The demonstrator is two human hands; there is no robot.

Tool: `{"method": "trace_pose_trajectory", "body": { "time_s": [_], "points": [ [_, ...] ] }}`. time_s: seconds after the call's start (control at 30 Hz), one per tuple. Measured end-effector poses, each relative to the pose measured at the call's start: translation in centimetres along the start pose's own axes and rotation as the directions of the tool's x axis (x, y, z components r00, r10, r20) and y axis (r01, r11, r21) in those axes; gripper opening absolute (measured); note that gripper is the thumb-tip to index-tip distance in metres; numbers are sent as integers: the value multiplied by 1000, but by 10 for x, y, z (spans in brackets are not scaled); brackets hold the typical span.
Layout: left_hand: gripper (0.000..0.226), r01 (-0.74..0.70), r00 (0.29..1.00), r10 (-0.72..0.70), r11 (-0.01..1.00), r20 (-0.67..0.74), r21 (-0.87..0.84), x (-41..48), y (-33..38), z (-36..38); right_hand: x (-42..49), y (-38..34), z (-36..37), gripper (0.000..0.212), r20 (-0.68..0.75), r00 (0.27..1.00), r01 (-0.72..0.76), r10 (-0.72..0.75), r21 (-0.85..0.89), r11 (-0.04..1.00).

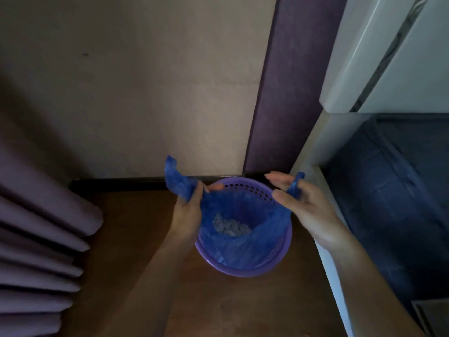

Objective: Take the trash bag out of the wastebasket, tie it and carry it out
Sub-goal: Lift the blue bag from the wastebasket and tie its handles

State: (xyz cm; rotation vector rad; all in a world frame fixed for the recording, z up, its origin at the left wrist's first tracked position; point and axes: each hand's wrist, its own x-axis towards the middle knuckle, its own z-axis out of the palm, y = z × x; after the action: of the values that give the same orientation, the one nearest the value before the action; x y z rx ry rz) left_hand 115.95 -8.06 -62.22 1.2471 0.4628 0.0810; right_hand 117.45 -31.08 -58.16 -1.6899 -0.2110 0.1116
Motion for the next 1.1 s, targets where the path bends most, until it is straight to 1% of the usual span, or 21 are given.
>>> {"method": "trace_pose_trajectory", "body": {
  "time_s": [0.1, 0.23, 0.27, 0.33, 0.37, 0.43, 0.47, 0.5, 0.53, 0.57, 0.63, 0.67, 0.73, 0.77, 0.8, 0.83, 0.9, 0.93, 0.97, 1.03, 1.1],
  "points": [
    [21, 29, 997, -44, 975, -63, -219, 6, -2, 1, -12, 4, -33, 50, 4, 1000, 10, -11, 139, 990],
    [24, 34, 998, -51, 909, -31, -416, 11, -1, 4, -24, 16, -57, 46, 21, 999, 23, -29, 231, 973],
    [25, 43, 998, -62, 891, -28, -452, 13, -2, 4, -25, 19, -58, 49, 15, 1000, 22, -26, 240, 970],
    [27, 65, 996, -85, 866, -17, -495, 15, -2, 2, -26, 22, -57, 70, 27, 999, -30, 24, 239, 970],
    [28, 74, 995, -95, 862, -16, -501, 16, -2, 2, -26, 23, -52, 85, 67, 996, -74, 62, 195, 978],
    [29, 85, 995, -100, 861, -3, -502, 14, -2, 5, -22, 31, -35, 116, 184, 976, -115, 119, -28, 993],
    [29, 91, 995, -104, 860, 1, -502, 12, -1, 7, -18, 34, -24, 124, 217, 966, -117, 144, -132, 984],
    [29, 99, 993, -114, 863, 1, -495, 9, 0, 10, -14, 37, -12, 122, 214, 964, -119, 157, -181, 976],
    [29, 109, 993, -122, 868, 5, -485, 7, 0, 12, -10, 41, -2, 109, 194, 969, -118, 154, -187, 975],
    [28, 116, 992, -123, 871, 17, -478, 4, 1, 13, -5, 45, 6, 83, 166, 976, -111, 138, -161, 981],
    [27, 126, 992, -126, 877, 32, -464, 0, 1, 14, 1, 46, 23, 20, 99, 988, -100, 114, -138, 985],
    [26, 131, 991, -131, 878, 31, -461, -2, 1, 15, 3, 43, 32, 16, 67, 991, -111, 119, -121, 987],
    [26, 114, 993, -106, 888, 43, -446, -6, 2, 14, 7, 40, 47, 36, 1, 991, -131, 131, -24, 991],
    [22, 84, 996, -66, 915, 59, -395, -8, 3, 13, 9, 39, 52, 40, -38, 991, -128, 129, 41, 991],
    [14, 51, 994, -14, 942, 112, -333, -10, 4, 10, 9, 35, 56, 43, -69, 990, -112, 120, 113, 987],
    [19, 21, 980, 38, 955, 194, -294, -14, 7, 7, 10, 30, 60, 46, -99, 988, -98, 117, 178, 979],
    [59, 14, 933, 74, 971, 353, -240, -15, 5, -3, 12, 19, 65, 49, -152, 981, -66, 118, 308, 949],
    [64, 5, 916, 70, 983, 396, -186, -16, 3, -7, 14, 15, 67, 47, -178, 974, -67, 140, 364, 929],
    [62, -9, 911, 57, 993, 410, -119, -18, 2, -8, 15, 12, 67, 43, -194, 966, -77, 172, 418, 905],
    [53, -68, 907, 49, 997, 418, 31, -20, -4, -8, 19, 8, 66, 30, -191, 959, -88, 208, 497, 864],
    [38, -99, 923, 48, 988, 381, 116, -21, -8, -5, 21, 11, 63, 12, -167, 964, -81, 209, 561, 824]
  ]
}}
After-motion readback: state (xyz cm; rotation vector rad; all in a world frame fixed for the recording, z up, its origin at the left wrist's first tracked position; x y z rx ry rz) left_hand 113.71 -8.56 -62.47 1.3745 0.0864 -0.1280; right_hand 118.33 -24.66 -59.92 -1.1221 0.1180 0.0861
